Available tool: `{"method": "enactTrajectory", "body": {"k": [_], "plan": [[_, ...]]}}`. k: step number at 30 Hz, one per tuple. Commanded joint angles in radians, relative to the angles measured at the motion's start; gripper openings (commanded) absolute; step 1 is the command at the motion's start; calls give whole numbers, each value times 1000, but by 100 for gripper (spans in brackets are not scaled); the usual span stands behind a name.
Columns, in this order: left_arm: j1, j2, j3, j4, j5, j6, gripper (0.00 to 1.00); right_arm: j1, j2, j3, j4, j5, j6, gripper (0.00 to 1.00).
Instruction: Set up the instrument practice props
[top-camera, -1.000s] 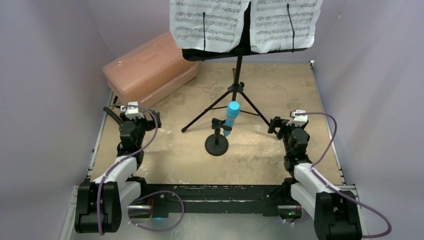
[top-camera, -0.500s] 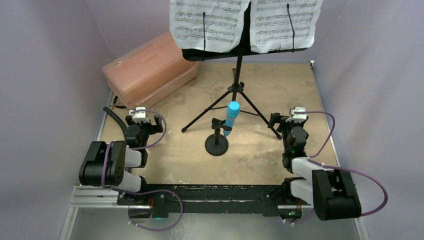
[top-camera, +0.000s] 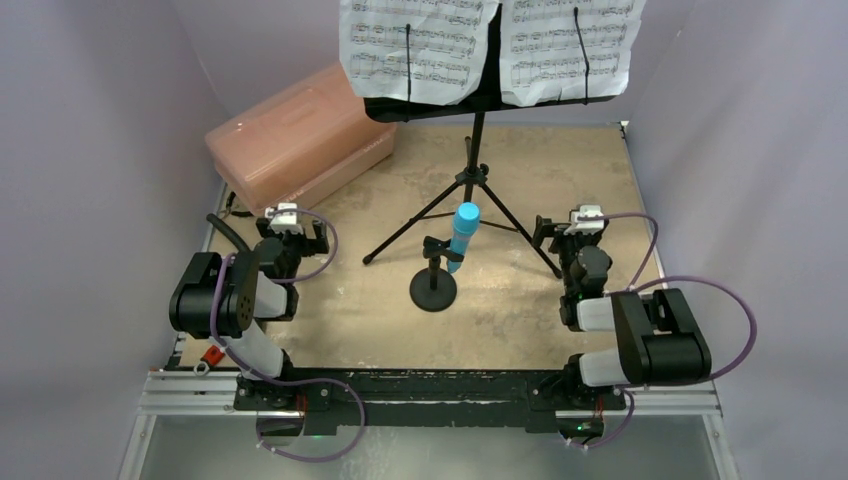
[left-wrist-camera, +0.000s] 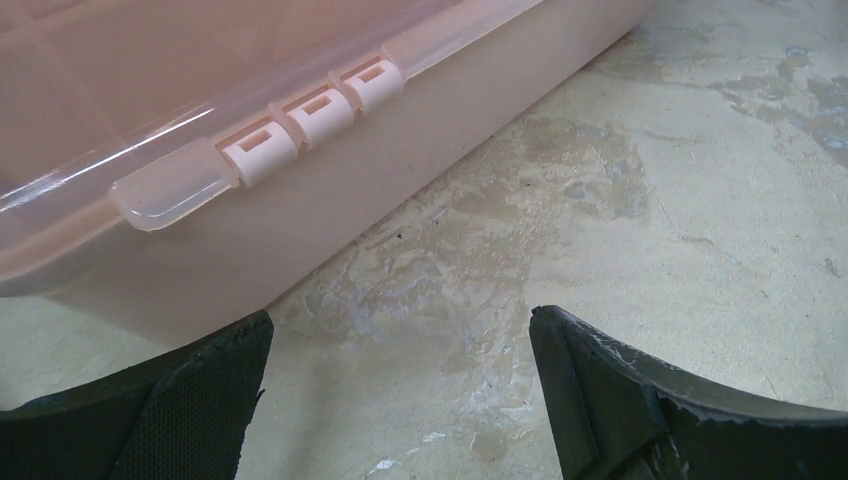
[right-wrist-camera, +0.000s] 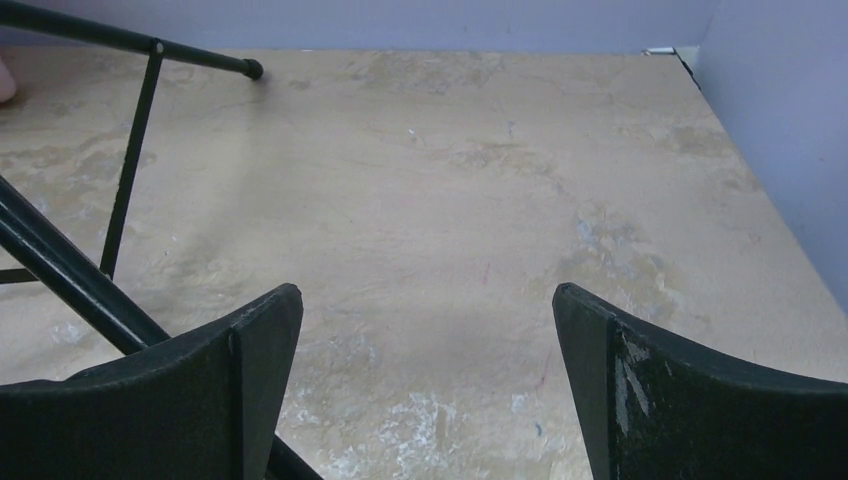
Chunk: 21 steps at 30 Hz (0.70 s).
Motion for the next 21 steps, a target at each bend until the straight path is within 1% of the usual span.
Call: {"method": "enactTrajectory", "body": {"k": [1,3,4,5,8,9,10,21], "plan": [[0,-11,20,-4,3,20,99,-4,86,-16,262,7,-58,98],[0,0,16,28,4,20,99,-3,148,-25,333,20,-52,98],[1,-4,17,14,3,20,99,-3,179,-21,365,23,-49,98],[0,-5,19,7,2,20,99,-3,188,-5,378,64,-47,98],[0,-3,18,16,3,20,99,-4,177,96,136,116,-11,98],[0,-3,18,15,3,20,99,-3,186,82,189,111,-5,98],[0,-3,18,17,2,21,99,-3,188,79,201,147,-3,98],[0,-1,20,14,3,21,99,-3,185,80,197,152,-2,98]]}}
